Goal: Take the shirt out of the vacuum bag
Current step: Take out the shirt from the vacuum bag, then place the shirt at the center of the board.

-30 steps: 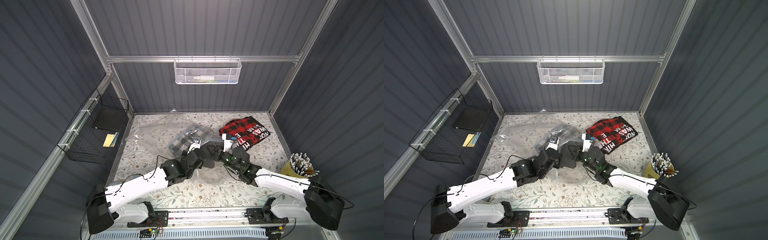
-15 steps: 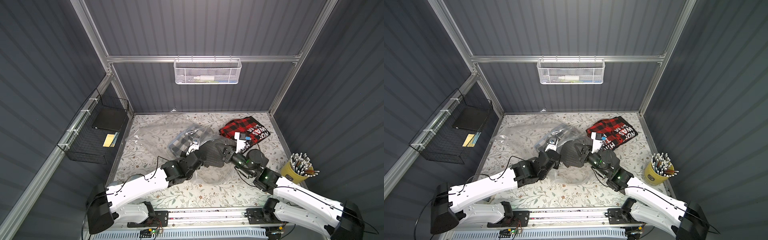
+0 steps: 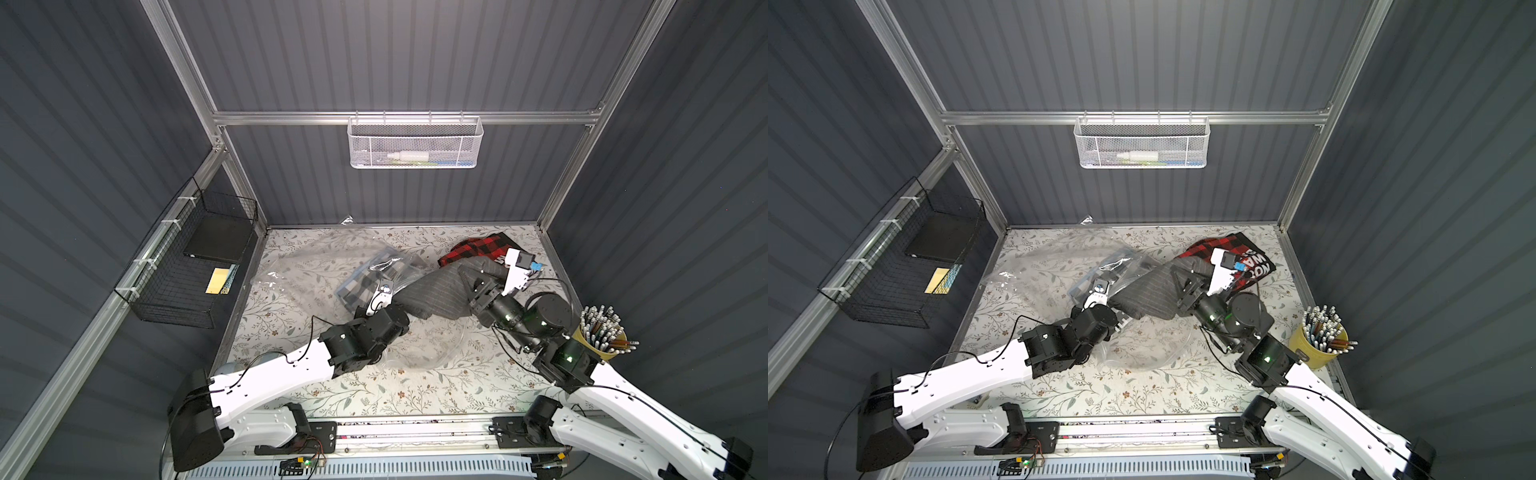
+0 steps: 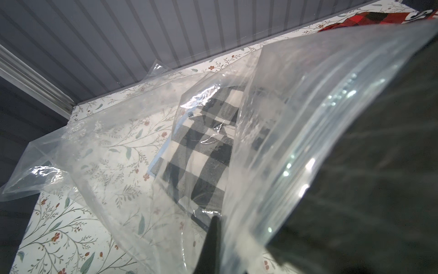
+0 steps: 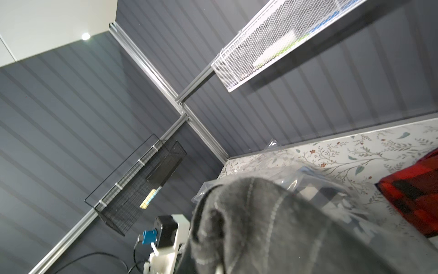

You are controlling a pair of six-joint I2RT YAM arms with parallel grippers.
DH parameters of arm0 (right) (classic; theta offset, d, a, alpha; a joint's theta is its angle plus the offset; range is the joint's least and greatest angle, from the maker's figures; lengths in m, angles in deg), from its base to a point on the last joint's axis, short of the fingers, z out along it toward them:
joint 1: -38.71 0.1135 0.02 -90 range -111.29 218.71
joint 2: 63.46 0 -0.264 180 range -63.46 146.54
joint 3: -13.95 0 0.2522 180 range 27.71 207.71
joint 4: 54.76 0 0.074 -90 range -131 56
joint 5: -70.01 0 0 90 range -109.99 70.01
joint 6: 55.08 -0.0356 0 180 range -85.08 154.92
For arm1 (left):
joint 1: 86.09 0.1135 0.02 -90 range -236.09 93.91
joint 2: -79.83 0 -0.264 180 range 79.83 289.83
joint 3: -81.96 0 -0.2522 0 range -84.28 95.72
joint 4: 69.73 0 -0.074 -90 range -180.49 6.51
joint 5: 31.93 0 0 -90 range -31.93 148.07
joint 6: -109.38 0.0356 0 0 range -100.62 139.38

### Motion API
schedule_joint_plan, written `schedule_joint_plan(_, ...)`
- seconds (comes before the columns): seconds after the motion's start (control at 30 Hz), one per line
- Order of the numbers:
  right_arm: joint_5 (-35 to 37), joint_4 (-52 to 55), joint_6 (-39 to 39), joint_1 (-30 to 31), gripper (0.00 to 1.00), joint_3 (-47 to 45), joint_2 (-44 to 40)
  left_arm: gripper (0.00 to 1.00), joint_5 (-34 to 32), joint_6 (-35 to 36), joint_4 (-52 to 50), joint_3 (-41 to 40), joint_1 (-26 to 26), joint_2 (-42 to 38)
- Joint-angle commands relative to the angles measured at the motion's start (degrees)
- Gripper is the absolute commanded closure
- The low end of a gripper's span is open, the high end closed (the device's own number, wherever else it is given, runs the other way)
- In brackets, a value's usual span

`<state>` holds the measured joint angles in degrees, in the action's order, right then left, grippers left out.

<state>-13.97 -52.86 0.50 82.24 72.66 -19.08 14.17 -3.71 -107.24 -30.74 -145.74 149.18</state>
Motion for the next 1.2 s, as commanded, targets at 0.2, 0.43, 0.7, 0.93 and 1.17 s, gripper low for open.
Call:
schedule_joint_plan(0.2, -15.0, -0.9, -3.8, -21.5, 1.0, 8.7, 2.9, 1.0, -2.7, 0.4, -2.1, -1.4, 0.0, -1.0)
schedule_joint_plan(0.43, -24.1, -8.5, -9.4, -33.7, 1.0, 10.9, 8.9, 1.0, -2.6, 0.3, -1.9, -1.4, 0.0, -0.6)
schedule_joint_plan(0.7, -32.7, -19.7, -17.3, -44.0, 1.0, 13.2, 23.3, 1.0, -3.0, 0.3, -2.2, -1.6, -0.1, -1.0)
schedule_joint_plan(0.93, -34.4, -24.4, -16.8, -46.6, 1.0, 18.3, 35.3, 1.0, -3.3, -0.3, -2.5, -1.8, -0.1, -1.7)
schedule_joint_plan(1.17, -37.4, -32.4, -19.0, -50.3, 1.0, 21.6, 46.3, 1.0, -3.5, -0.5, -3.0, -1.8, 0.0, -1.4)
